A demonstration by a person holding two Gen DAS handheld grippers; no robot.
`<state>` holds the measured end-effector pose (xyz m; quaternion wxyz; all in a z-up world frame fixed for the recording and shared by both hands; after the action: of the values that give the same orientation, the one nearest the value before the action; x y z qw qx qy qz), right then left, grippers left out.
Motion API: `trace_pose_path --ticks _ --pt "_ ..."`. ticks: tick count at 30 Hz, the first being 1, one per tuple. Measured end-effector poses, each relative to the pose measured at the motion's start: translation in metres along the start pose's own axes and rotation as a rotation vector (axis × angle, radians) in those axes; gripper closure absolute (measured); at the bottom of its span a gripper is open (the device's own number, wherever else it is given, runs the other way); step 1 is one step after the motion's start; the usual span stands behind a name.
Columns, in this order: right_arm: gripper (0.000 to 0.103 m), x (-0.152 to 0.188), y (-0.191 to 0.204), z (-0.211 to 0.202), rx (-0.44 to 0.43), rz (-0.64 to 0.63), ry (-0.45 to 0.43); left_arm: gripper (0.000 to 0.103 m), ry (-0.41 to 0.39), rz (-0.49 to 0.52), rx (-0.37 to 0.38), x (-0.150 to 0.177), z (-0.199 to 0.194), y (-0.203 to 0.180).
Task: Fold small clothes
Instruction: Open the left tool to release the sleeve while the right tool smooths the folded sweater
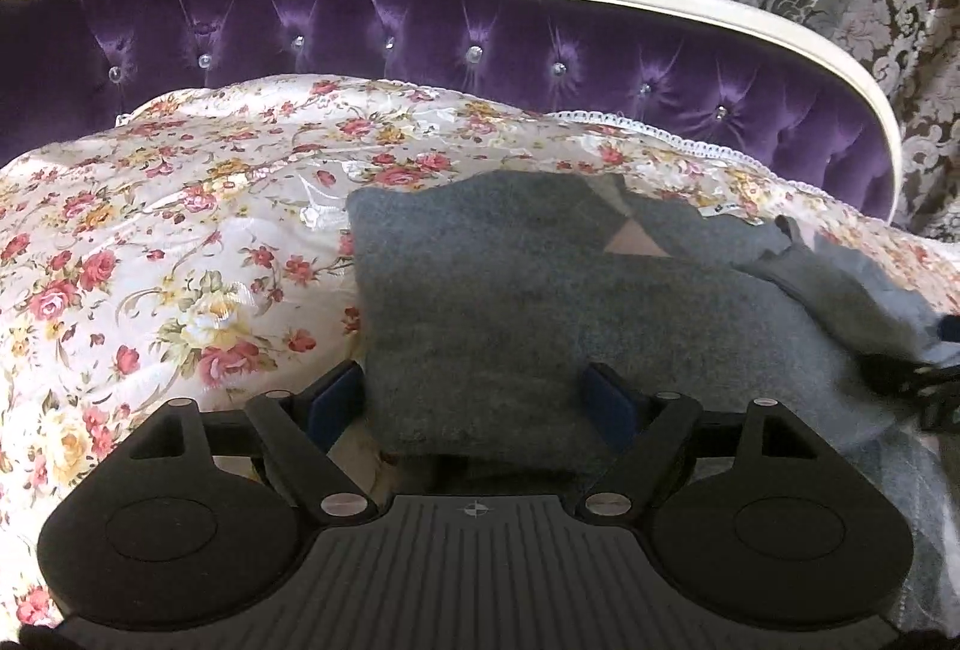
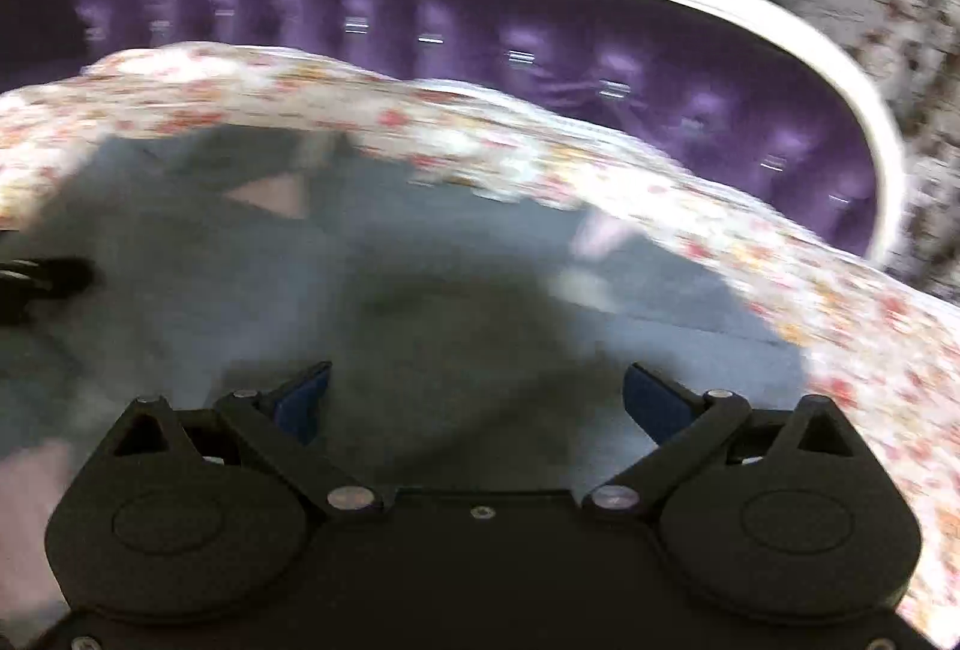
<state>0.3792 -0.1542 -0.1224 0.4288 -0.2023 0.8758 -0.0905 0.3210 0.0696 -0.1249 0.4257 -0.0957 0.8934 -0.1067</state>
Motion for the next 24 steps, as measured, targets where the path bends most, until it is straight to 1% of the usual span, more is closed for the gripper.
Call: trace_pose_path --ticks 1,5,7,9,12,15,17,18,19,20,21,22,24 --pt "0.003 0.008 -0.015 -0.002 0.026 0.032 0.014 0.023 -0.003 0.001 -0.001 -0.001 0.003 0.001" --pt "0.003 0.041 -0.07 -0.014 0.07 0.181 0.048 0.022 -0.005 -0.001 -0.005 0.0 0.003 0.001" --pt "0.003 0.052 -0.089 -0.023 0.107 0.215 0.053 0.022 -0.006 -0.003 -0.004 0.0 0.002 0.001" --pt "0.003 0.062 -0.102 -0.032 0.115 0.256 0.044 0.022 -0.006 -0.005 -0.004 0.0 0.001 0.001" --pt "0.003 0.062 -0.111 -0.045 0.084 0.318 -0.025 0.022 -0.006 -0.005 -0.005 0.0 0.001 0.002" --pt "0.003 0.054 -0.108 -0.056 0.069 0.305 -0.084 0.022 -0.006 -0.006 -0.005 0.0 0.0 0.002" --pt "0.003 0.045 -0.104 -0.054 0.028 0.303 -0.108 0.022 -0.007 -0.007 -0.005 0.0 0.0 0.002" --pt "0.004 0.044 -0.102 -0.052 0.001 0.302 -0.113 0.022 -0.007 -0.007 -0.006 0.0 0.0 0.002" --pt "0.014 0.042 -0.101 -0.048 -0.026 0.301 -0.109 0.022 -0.007 -0.008 -0.006 0.0 0.0 0.002" --pt "0.022 0.04 -0.1 -0.043 -0.049 0.301 -0.103 0.022 -0.007 -0.009 -0.005 0.0 -0.001 0.002" --pt "0.033 0.039 -0.1 -0.038 -0.067 0.303 -0.094 0.022 -0.007 -0.01 -0.005 0.0 -0.001 0.002" --pt "0.036 0.04 -0.101 -0.034 -0.08 0.306 -0.084 0.022 -0.008 -0.011 -0.004 0.0 -0.001 0.002" --pt "0.036 0.039 -0.104 -0.025 -0.078 0.309 -0.073 0.022 -0.009 -0.012 -0.004 0.0 -0.002 0.001"
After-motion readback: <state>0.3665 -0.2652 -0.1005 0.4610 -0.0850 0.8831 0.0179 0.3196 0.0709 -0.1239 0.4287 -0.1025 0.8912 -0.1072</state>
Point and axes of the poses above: each gripper's, at about its wrist camera, not at the fingertips, and z roughly the way its jaws point, y to its left, x to its underside, the point moved 9 cm from there along z, roughly the way its jaws point, and after that the axes turned 10 degrees about -z, right-handed, at the moved point
